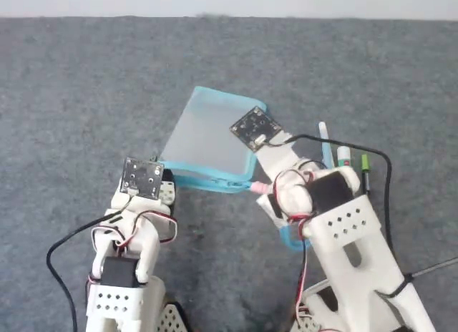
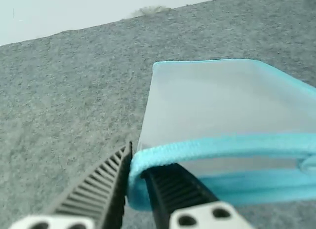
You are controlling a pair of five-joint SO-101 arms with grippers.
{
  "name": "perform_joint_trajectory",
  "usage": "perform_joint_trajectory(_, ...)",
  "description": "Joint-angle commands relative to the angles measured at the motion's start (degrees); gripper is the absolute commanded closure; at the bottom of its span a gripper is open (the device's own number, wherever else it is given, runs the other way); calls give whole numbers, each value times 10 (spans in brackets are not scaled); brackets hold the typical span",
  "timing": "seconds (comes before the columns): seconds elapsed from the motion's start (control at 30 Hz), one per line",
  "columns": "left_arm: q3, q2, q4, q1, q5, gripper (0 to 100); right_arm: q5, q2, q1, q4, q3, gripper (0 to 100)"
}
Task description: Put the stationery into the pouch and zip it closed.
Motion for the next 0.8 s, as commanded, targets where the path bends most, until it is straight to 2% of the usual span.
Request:
perform_joint_trajectory(0.0,-34,-6,4,-12,6,990,-4,14,36,-4,-33,992)
perform_joint_trajectory(0.27,-34,-6,4,-13,6,990,-4,23,48,-6,-33,992)
perform_joint_trajectory(0.53,-35,-7,4,-13,6,990,18,28,99,-7,-33,992)
perform_joint_trajectory(0.77,-35,-7,2,-12,7,990,17,21,-7,51,-60,961)
